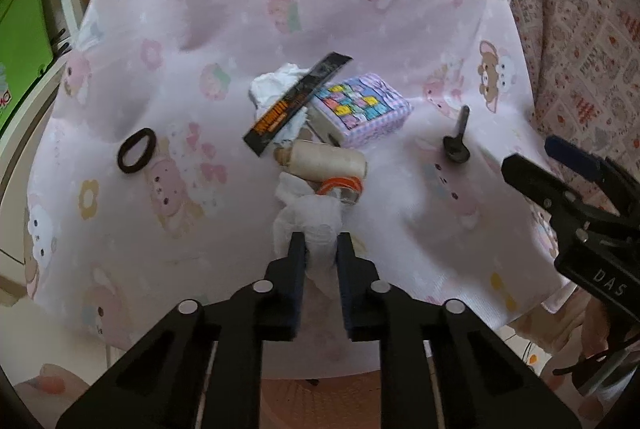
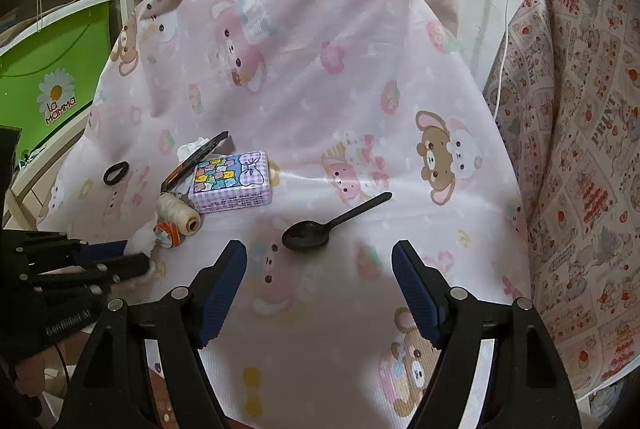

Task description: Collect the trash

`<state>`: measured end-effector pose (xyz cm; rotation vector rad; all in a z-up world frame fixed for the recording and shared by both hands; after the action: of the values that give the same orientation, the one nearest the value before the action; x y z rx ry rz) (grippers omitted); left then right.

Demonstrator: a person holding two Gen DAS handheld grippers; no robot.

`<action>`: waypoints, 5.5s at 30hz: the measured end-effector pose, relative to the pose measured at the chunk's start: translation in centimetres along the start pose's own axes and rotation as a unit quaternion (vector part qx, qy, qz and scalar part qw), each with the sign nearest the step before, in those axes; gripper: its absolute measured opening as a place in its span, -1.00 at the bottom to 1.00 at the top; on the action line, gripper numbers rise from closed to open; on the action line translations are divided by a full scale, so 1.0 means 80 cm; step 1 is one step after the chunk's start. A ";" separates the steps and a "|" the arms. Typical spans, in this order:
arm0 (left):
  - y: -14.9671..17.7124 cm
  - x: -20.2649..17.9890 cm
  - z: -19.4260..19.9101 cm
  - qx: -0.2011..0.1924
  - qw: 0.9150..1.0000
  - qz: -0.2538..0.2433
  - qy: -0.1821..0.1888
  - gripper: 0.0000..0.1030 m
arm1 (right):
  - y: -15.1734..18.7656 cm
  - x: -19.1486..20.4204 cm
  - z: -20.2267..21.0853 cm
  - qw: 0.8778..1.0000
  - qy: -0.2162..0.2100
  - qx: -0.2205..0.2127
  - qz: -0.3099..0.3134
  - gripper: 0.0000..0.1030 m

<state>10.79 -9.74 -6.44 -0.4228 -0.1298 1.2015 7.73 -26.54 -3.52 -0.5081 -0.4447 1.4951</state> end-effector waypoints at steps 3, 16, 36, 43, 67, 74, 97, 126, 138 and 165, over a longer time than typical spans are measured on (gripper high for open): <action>-0.002 0.005 0.015 -0.023 1.000 0.002 -0.011 -0.75 | 0.000 0.003 0.000 1.000 -0.002 -0.002 -0.001 0.50; -0.018 0.048 0.073 -0.106 0.991 0.042 -0.077 -0.75 | 0.008 0.070 -0.011 0.996 -0.086 0.009 0.020 0.50; -0.014 0.063 0.089 -0.128 0.986 0.050 -0.093 -0.75 | -0.014 0.108 -0.074 0.979 -0.193 0.066 -0.007 -0.77; -0.012 0.069 0.094 -0.132 0.985 0.059 -0.091 -0.75 | -0.014 0.106 -0.055 0.978 -0.203 0.055 0.003 -0.88; 0.045 0.030 0.127 -0.123 0.991 0.027 -0.046 -0.75 | 0.024 0.065 0.086 0.984 -0.171 -0.025 0.031 -0.88; 0.064 0.007 0.117 -0.076 0.997 -0.003 -0.030 -0.75 | 0.049 0.057 0.109 0.984 -0.173 -0.014 0.028 -0.88; 0.105 -0.016 0.025 0.111 0.992 -0.016 0.060 -0.74 | 0.103 0.089 0.061 0.980 -0.164 0.082 0.081 -0.88; 0.129 0.010 -0.109 0.251 0.968 0.031 0.005 -0.72 | 0.175 0.131 -0.067 0.955 -0.087 0.246 0.139 -0.88; 0.139 0.009 -0.127 0.271 0.962 0.030 -0.004 -0.43 | 0.177 0.140 -0.084 0.949 -0.068 0.274 0.143 -0.83; 0.090 0.024 0.009 0.033 0.996 0.034 -0.080 0.00 | 0.121 0.108 0.012 0.983 -0.086 0.126 0.098 0.27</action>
<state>4.93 -5.68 -8.79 -0.2747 -0.2141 1.3036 -0.52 -17.79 -8.55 -0.2274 -0.3391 1.7646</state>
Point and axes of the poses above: each gripper's, at about its wrist camera, not at the fingertips, and z roughly against the way its jaws point, x to its left, y to its underside, the point moved 2 cm from there along -z, roughly the way its jaws point, and after that the axes turned 11 degrees about x, right-handed, at the moved point
